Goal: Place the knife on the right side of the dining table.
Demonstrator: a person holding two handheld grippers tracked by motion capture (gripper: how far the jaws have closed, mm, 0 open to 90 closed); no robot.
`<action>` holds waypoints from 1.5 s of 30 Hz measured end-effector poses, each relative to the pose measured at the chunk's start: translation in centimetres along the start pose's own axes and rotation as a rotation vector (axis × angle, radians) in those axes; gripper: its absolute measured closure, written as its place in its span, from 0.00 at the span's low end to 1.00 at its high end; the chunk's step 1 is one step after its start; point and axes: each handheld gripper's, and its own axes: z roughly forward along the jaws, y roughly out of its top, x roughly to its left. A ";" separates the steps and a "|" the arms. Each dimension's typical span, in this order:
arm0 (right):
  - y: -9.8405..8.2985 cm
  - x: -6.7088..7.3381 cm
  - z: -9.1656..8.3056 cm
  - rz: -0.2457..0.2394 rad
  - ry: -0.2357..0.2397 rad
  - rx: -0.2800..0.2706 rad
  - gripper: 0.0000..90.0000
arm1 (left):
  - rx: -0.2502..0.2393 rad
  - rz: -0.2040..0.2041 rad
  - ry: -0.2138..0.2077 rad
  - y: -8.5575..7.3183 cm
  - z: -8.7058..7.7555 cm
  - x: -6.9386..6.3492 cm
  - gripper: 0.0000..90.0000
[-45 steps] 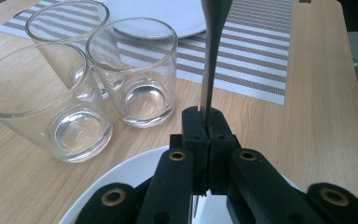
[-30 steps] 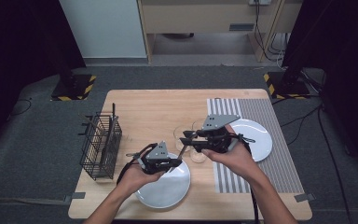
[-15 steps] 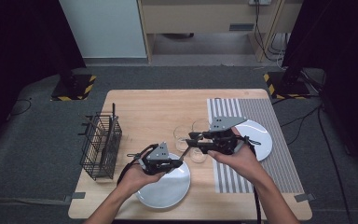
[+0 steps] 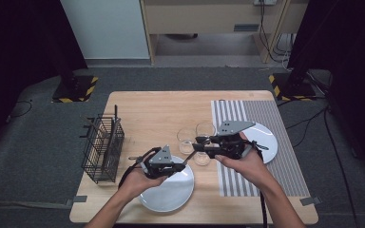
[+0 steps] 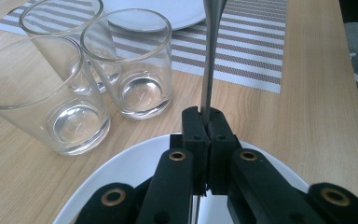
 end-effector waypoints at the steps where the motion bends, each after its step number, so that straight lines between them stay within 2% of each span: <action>1: -0.1 0.0 0.0 0.003 0.000 -0.001 0.76 | 0.003 0.001 0.001 0.0 0.0 0.0 0.99; 17: -1.7 -0.5 -0.6 0.036 0.014 -0.012 0.76 | 0.026 0.014 -0.010 0.0 0.4 -0.2 0.98; 37: -2.2 -0.5 -0.8 0.033 0.006 0.000 0.75 | 0.039 0.018 -0.007 0.0 0.6 -0.3 0.98; 45: -1.5 0.0 -0.6 0.007 -0.056 -0.012 0.70 | 0.033 0.021 -0.007 0.2 0.8 -0.5 0.99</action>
